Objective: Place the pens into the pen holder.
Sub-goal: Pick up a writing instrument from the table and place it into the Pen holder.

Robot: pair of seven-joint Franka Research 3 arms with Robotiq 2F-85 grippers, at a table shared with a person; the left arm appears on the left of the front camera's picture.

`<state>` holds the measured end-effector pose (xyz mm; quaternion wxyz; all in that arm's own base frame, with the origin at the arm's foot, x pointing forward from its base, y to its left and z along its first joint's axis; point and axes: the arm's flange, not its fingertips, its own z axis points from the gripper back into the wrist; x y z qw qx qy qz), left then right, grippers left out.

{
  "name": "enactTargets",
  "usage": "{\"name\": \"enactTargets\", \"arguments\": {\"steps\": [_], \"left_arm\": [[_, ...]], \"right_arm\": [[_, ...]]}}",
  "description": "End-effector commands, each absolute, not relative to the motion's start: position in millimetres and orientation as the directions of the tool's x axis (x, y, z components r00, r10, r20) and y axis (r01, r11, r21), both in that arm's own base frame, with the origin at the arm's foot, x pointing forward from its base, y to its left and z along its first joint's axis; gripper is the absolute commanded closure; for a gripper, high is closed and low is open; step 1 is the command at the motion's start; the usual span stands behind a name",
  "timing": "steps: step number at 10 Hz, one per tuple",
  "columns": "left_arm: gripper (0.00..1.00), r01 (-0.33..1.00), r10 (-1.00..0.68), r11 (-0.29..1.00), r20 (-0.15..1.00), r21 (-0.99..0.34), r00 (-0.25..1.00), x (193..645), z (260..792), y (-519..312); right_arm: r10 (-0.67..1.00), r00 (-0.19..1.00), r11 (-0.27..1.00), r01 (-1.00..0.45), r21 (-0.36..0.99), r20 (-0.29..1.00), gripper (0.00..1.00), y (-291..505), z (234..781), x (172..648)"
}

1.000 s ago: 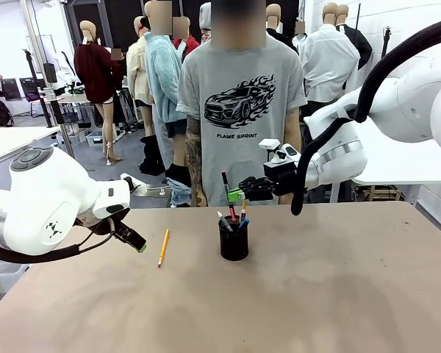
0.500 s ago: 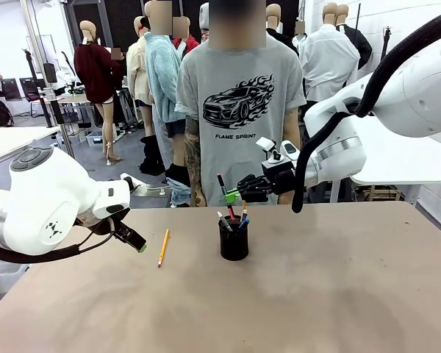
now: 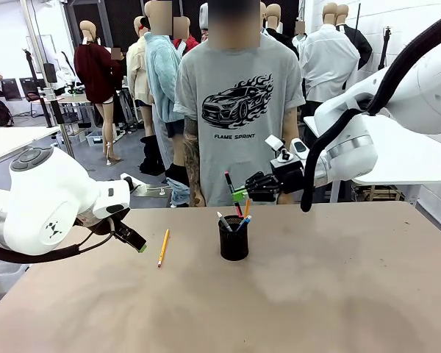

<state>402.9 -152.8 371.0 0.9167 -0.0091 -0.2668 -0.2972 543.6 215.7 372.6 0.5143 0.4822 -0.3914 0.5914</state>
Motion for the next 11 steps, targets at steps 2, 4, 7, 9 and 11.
{"name": "enactTargets", "arguments": {"steps": [2,4,7,9,11], "left_arm": [[0.0,0.547,-0.536,0.826,0.496,0.139,0.683,403,371,-151],[0.0,0.547,-0.536,0.826,0.496,0.139,0.683,403,371,-151],[0.0,0.547,-0.536,0.826,0.496,0.139,0.683,403,371,-151],[0.0,0.547,-0.536,0.826,0.496,0.139,0.683,403,371,-151],[0.0,0.547,-0.536,0.826,0.496,0.139,0.683,403,371,-151]], "right_arm": [[0.229,-0.039,-0.099,-0.995,-0.016,0.973,1.0,224,381,528],[0.286,-0.043,-0.051,-0.998,-0.029,0.957,1.0,230,378,521],[0.332,-0.048,-0.041,-0.998,-0.037,0.942,1.0,245,367,512],[0.367,-0.069,-0.026,-0.998,-0.064,0.928,1.0,252,359,506],[0.392,-0.078,-0.012,-0.997,-0.08,0.916,1.0,255,353,503]]}}
